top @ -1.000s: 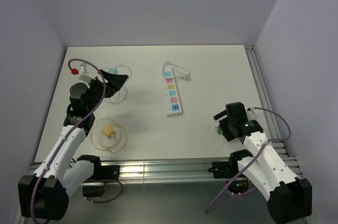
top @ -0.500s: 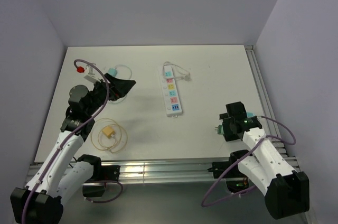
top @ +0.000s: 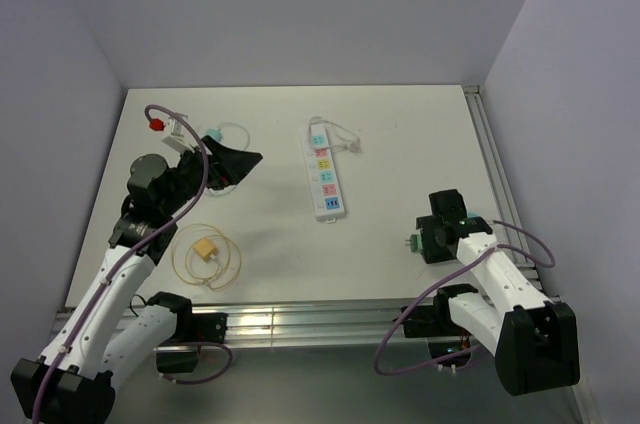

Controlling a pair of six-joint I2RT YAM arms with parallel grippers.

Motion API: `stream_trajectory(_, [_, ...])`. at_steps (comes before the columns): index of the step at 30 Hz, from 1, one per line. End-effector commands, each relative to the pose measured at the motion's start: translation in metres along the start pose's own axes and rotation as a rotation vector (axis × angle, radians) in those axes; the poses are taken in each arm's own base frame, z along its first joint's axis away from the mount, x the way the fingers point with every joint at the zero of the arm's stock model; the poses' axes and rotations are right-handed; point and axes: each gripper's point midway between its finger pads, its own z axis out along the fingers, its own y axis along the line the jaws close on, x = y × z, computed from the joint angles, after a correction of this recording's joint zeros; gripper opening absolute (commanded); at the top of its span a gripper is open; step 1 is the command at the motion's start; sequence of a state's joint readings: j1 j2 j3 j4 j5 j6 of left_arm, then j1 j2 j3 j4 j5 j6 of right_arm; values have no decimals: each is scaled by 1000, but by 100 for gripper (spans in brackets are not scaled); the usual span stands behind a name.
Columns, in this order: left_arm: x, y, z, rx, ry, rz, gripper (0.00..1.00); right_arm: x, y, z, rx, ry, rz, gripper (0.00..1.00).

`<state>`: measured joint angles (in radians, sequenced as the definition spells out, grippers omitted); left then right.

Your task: Insert the plug

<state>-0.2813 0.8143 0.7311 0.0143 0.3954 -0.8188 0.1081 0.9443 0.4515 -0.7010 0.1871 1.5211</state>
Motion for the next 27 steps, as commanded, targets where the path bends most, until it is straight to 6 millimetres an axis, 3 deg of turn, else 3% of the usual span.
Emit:
stream_trajectory(1, [-13, -28, -8, 65, -7, 59, 90, 2, 4, 5, -19, 12, -1, 69])
stream_trajectory(3, [-11, -31, -9, 72, 10, 61, 90, 6, 2, 7, -18, 33, -25, 59])
stream_trajectory(4, [-12, -36, -10, 88, 14, 66, 90, 13, 0, 8, -20, 65, -40, 44])
stream_trajectory(6, [-9, -43, -12, 123, 35, 77, 89, 19, 0, 9, -32, 97, -77, 29])
stream_trajectory(7, [-7, -54, -15, 170, 64, 84, 88, 23, 2, 8, -44, 117, -96, 15])
stream_trajectory(10, [-1, -66, -17, 228, 125, 77, 86, 27, 12, 1, -97, 141, -169, 0])
stream_trajectory(14, [6, -72, -19, 266, 155, 79, 84, 30, 31, -20, -196, 149, -279, 0])
stream_trajectory(18, [14, -64, -18, 244, 174, 69, 84, 24, 47, -41, -292, 101, -359, 0])
stream_trajectory(20, [16, -59, -16, 225, 176, 62, 84, 21, 64, -52, -393, 70, -439, 1])
stream_trajectory(21, [17, -56, -15, 213, 175, 52, 84, 22, 68, -56, -423, 72, -456, 11])
stream_trajectory(23, [17, -54, -14, 204, 169, 44, 84, 29, 94, -68, -572, 70, -544, 20])
stream_trajectory(25, [16, -53, -14, 191, 166, 43, 84, 37, 120, -80, -677, 89, -589, 49])
stream_trajectory(26, [16, -52, -13, 184, 165, 49, 84, 41, 124, -68, -638, 100, -650, 57])
stream_trajectory(27, [12, -53, -12, 180, 158, 55, 84, 44, 130, -66, -622, 110, -679, 59])
